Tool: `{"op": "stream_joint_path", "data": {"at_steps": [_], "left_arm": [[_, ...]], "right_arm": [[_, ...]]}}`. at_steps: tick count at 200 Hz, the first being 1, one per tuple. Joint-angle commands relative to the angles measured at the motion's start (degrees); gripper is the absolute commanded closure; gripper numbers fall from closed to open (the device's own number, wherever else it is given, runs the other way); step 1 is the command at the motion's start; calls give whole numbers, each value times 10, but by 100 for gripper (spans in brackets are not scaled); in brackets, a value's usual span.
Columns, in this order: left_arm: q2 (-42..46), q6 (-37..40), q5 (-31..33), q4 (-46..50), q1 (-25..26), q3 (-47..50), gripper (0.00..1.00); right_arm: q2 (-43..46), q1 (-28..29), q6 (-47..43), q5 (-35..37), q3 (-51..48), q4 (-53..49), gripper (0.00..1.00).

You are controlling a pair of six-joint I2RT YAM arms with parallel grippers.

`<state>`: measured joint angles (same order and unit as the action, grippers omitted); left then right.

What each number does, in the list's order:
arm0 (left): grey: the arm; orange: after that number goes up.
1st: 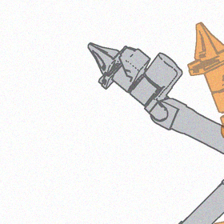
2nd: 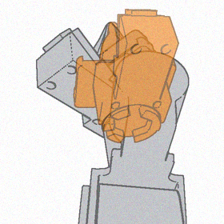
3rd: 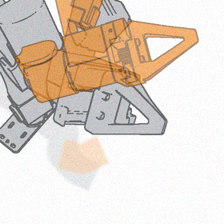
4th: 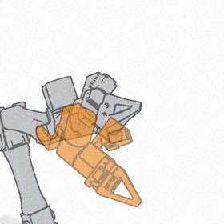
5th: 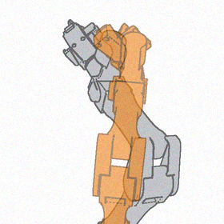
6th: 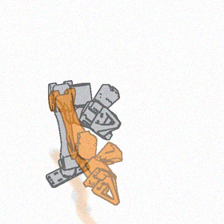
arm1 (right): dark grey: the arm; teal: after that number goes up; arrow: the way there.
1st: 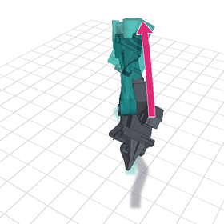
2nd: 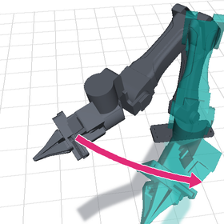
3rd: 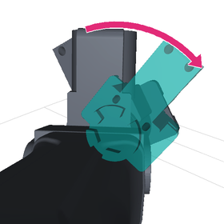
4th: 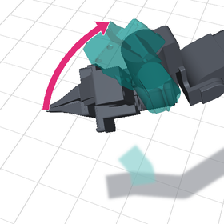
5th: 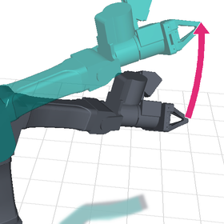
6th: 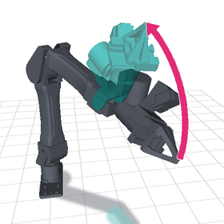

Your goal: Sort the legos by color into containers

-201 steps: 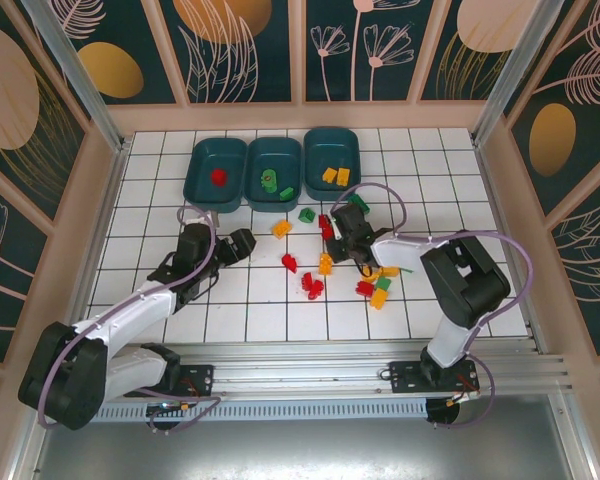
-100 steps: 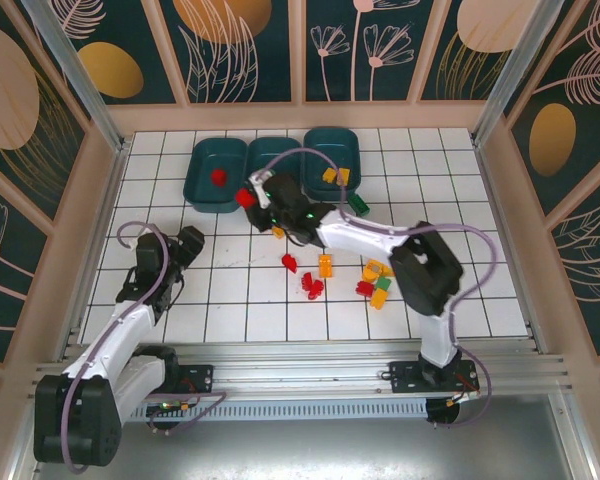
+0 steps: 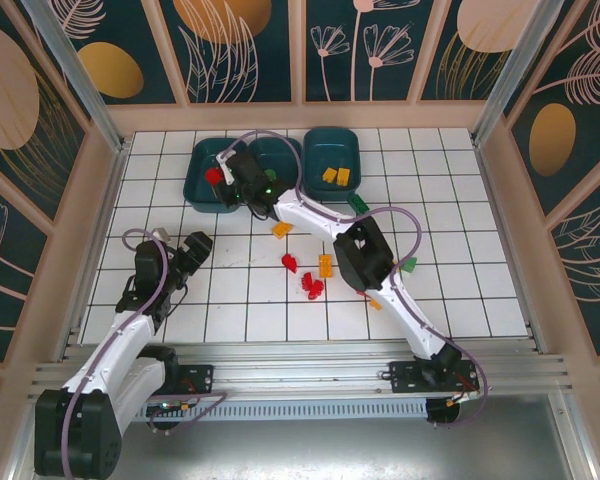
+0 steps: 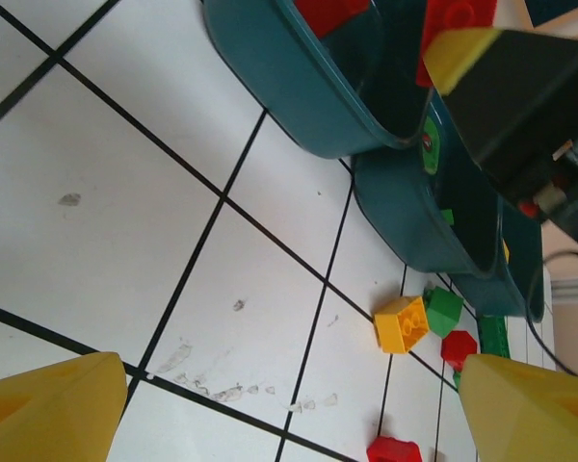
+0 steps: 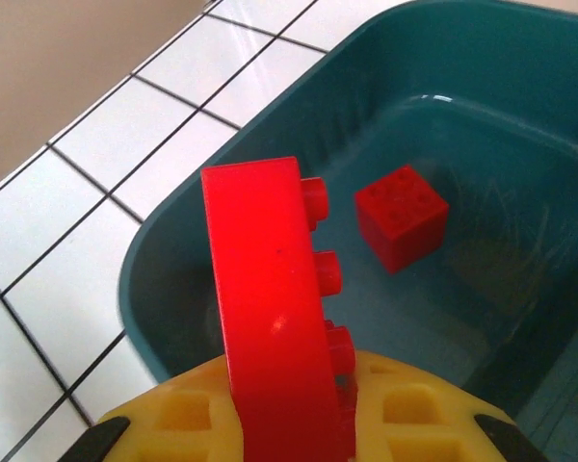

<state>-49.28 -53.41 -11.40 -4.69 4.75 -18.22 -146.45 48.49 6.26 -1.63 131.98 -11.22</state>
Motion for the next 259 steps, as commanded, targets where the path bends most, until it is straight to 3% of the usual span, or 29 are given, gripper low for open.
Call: {"op": "stream_joint_path", "data": {"at_steps": [1, 12, 27, 69, 93, 120, 154, 189, 259], "left_arm": [[0, 29, -22, 3, -4, -18, 9], [-2, 30, -27, -1, -4, -19, 9], [-5, 30, -37, -8, -4, -22, 8], [-14, 37, -55, -18, -4, -32, 9], [-24, 35, -81, -43, -3, -24, 13], [-41, 23, -111, -98, -1, 7, 15], [-71, 21, -133, -140, 27, 17, 16], [-101, 33, -157, -183, 85, 6, 15], [-102, 31, -147, -180, 88, 15, 13]], "right_arm": [[-26, -9, -3, -6, 75, -58, 71], [-29, -9, -5, -8, 84, -61, 59], [-24, -9, -11, -5, 90, -66, 53], [31, -15, -18, 14, 52, -74, 51], [132, -13, 15, 59, -114, -32, 50], [255, -10, 72, 100, -360, 45, 38], [321, -6, 52, 109, -503, 59, 25], [307, -15, -3, 77, -538, 56, 20], [243, -45, -30, 47, -509, 69, 18]]}}
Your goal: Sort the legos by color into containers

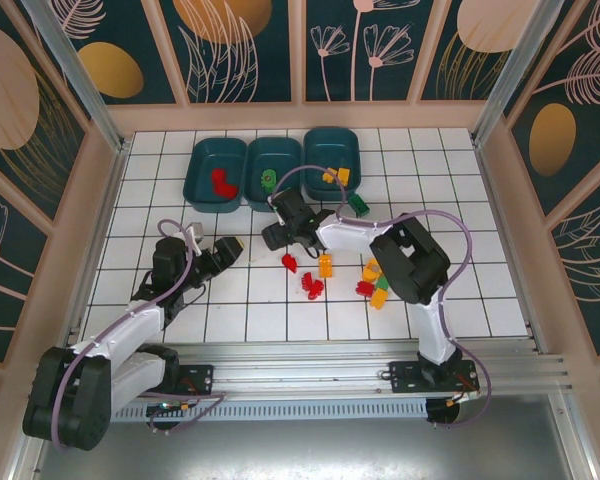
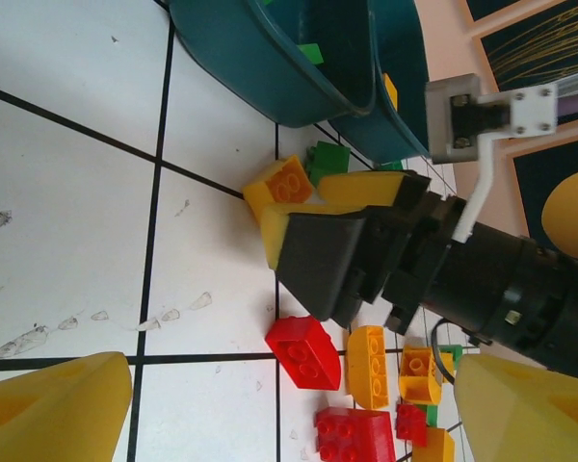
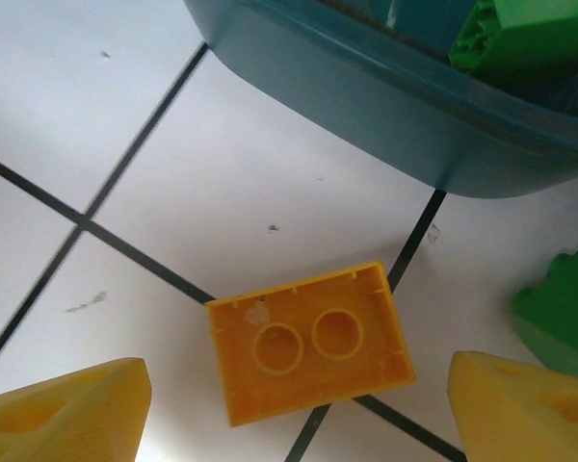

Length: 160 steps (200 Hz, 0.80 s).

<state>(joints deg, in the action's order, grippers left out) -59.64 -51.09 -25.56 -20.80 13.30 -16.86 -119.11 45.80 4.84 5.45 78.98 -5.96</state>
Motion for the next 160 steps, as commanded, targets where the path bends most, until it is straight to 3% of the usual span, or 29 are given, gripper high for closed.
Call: {"op": "stream_joint_path", "data": {"at_steps": [1, 18, 98, 160], "left_arm": [[1, 8, -5, -19, 3, 2, 13], [-1, 11, -2, -17, 3, 0, 13], [-32, 9, -6, -41, 3, -6, 13], [-43, 16, -4, -37, 2, -10, 13]], "right_arm": [[-30, -18, -16, -24, 21, 17, 18], [-40, -18, -23, -30, 24, 25, 19], [-57, -17, -46, -37, 41, 30, 47], [-4, -2, -35, -16, -10, 81, 62]]}}
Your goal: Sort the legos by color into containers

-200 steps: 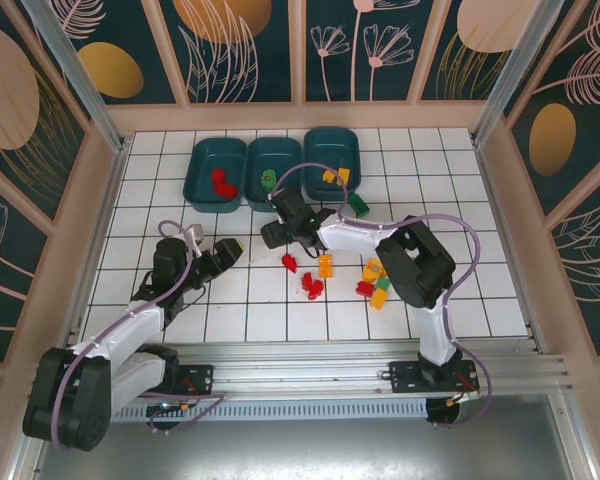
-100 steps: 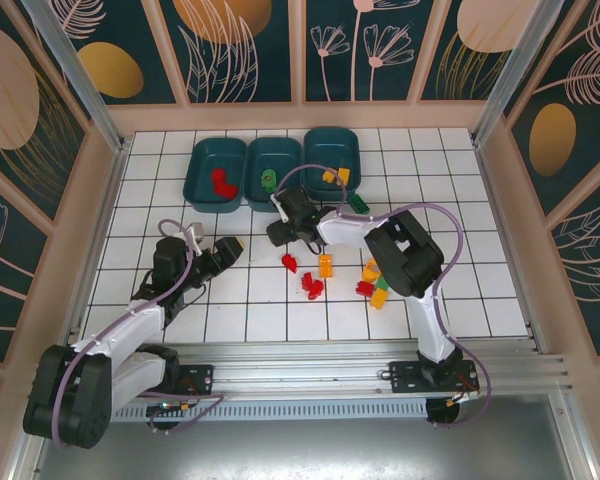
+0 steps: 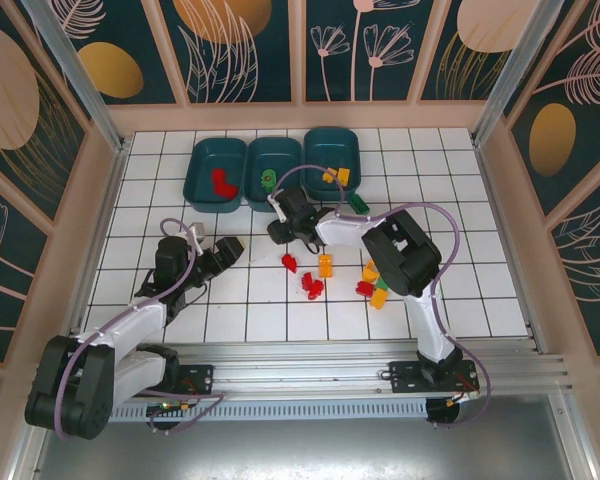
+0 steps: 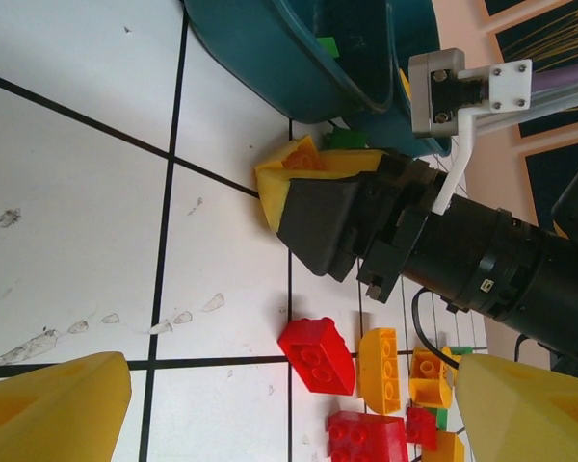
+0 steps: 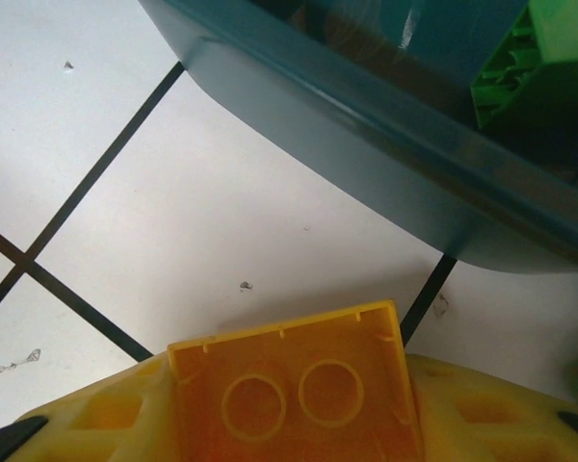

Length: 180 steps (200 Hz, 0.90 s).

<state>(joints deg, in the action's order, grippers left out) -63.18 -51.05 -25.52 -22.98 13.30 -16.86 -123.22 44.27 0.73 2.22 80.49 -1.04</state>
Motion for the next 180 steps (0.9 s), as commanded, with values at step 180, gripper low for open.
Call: {"op": "stream_joint_path", "data": {"at_steps": [180], "left_arm": [[-171, 155, 234, 199, 312, -234, 11]], "right_arm": [[-15, -192, 18, 42, 137, -60, 63]]}}
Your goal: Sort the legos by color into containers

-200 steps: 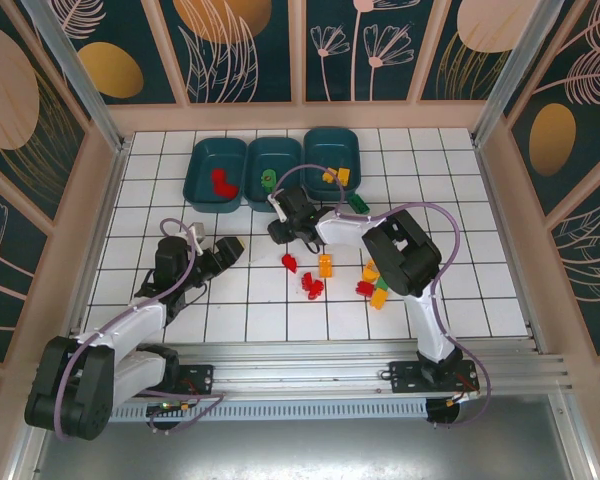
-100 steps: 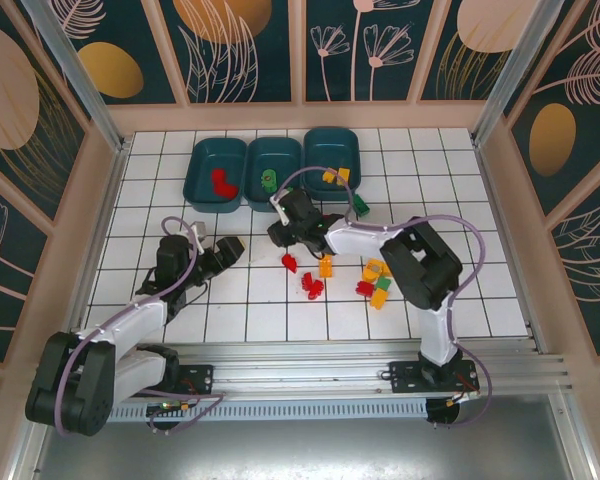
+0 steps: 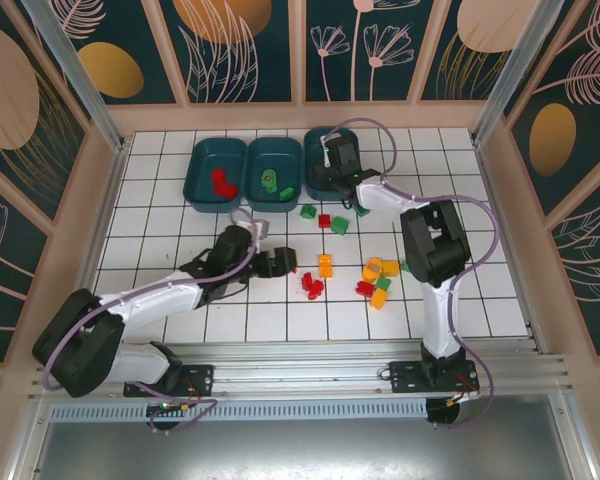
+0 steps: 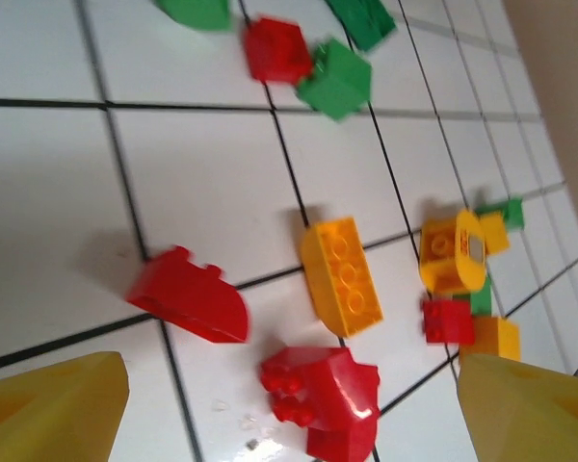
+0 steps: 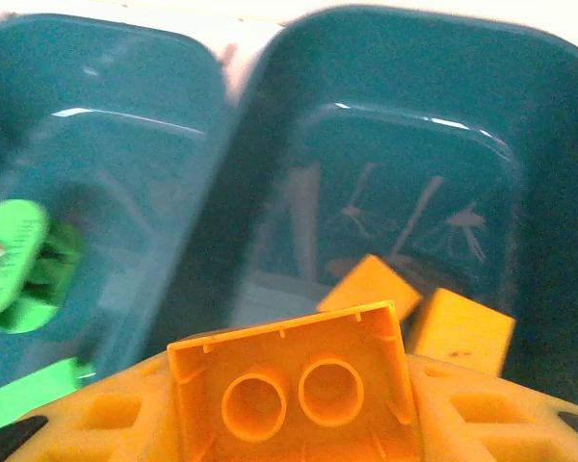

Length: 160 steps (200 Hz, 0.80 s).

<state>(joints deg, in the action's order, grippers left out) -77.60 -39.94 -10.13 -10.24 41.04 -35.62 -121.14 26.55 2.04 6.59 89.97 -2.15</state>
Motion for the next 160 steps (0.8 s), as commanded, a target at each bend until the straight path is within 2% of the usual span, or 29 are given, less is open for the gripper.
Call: {"op": "stream_joint_path", "data": {"at_steps": [1, 41, 64, 83, 111, 126, 160], "left_arm": [[-28, 44, 83, 73, 35, -48, 11], [-66, 61, 105, 108, 48, -90, 12], [-65, 61, 107, 106, 49, -93, 12], [-49, 61, 123, 102, 49, -88, 11], [-21, 60, 157, 104, 49, -80, 9], [-3, 57, 181, 109, 48, -75, 9], [63, 42, 236, 97, 48, -42, 5]], "right_arm": [[-37, -15, 4, -1, 43, -50, 63], [-51, -33, 1, 1, 72, -63, 42], [-5, -31, 3, 14, 44, -47, 34], [55, -24, 10, 35, -16, -24, 28], [172, -6, 34, 57, -152, 23, 26], [224, 3, 57, 35, -225, 35, 26], [262, 25, 58, -10, -325, 36, 25]]}}
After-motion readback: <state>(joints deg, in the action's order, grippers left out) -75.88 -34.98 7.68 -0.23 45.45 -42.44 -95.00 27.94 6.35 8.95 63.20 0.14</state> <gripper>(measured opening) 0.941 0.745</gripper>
